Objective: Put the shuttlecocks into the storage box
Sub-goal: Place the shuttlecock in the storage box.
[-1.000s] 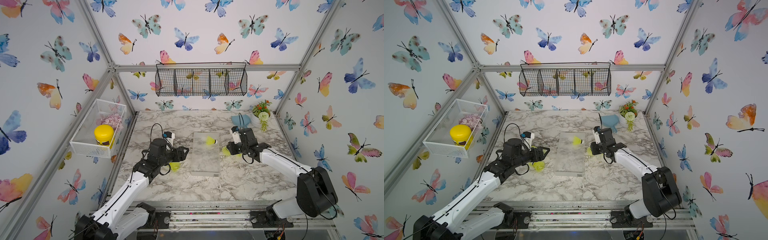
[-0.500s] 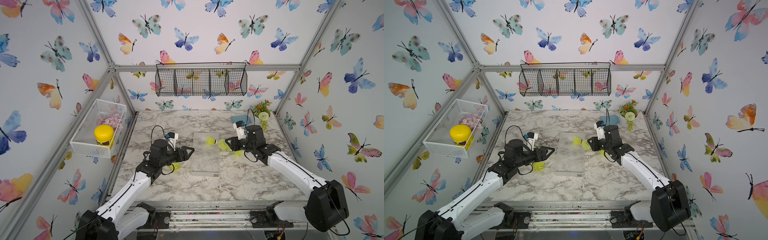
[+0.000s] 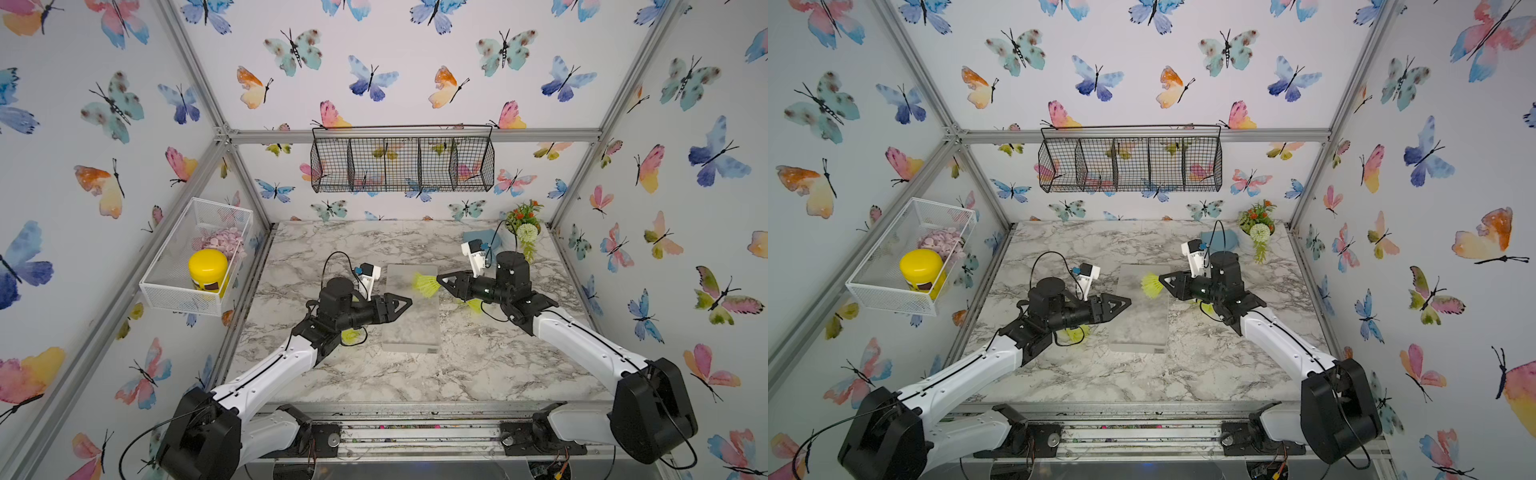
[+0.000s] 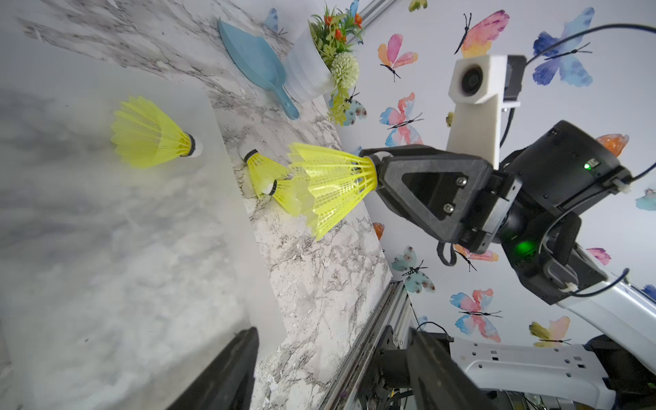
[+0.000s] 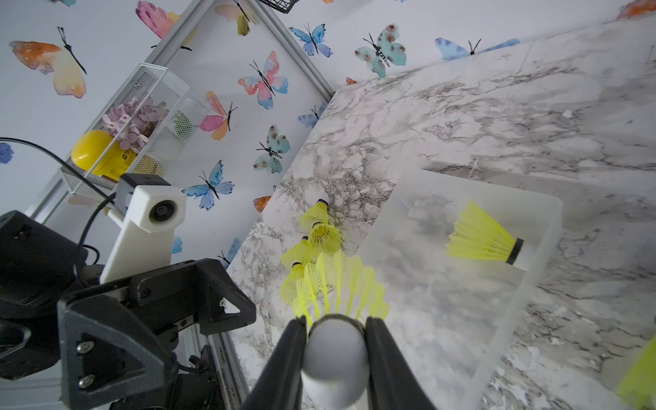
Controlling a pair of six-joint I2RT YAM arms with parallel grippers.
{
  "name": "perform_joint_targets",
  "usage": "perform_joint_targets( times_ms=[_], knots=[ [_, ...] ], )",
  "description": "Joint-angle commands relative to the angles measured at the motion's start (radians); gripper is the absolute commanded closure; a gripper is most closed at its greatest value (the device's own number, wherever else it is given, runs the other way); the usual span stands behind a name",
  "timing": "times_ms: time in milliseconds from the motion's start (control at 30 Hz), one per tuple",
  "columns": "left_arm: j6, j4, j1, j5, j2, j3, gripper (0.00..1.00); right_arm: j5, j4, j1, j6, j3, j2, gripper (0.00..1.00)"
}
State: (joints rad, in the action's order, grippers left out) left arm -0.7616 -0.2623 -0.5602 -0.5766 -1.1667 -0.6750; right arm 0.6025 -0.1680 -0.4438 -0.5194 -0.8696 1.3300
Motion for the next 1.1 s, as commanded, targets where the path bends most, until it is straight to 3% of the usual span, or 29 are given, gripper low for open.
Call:
perform_joint_targets(
  times_ms=[0, 533, 900, 1067],
  knots=[
    [-0.030, -0.096, -0.006, -0.029, -0.016, -0.021, 0.30, 0.070, -0.090, 0.004, -0.048, 0.015, 0.001, 0.68],
    [-0.082, -0.235, -0.028, -0.042, -0.110, -0.062, 0.43, 0.153, -0.187, 0.001, -0.117, 0.033, 0.010, 0.68],
    [-0.108, -0.290, -0.047, -0.044, -0.144, -0.086, 0.63, 0.169, -0.184, -0.004, -0.117, 0.030, 0.010, 0.68],
    [-0.117, -0.302, -0.052, -0.031, -0.143, -0.082, 0.80, 0.171, -0.184, -0.006, -0.119, 0.030, 0.008, 0.68]
  ],
)
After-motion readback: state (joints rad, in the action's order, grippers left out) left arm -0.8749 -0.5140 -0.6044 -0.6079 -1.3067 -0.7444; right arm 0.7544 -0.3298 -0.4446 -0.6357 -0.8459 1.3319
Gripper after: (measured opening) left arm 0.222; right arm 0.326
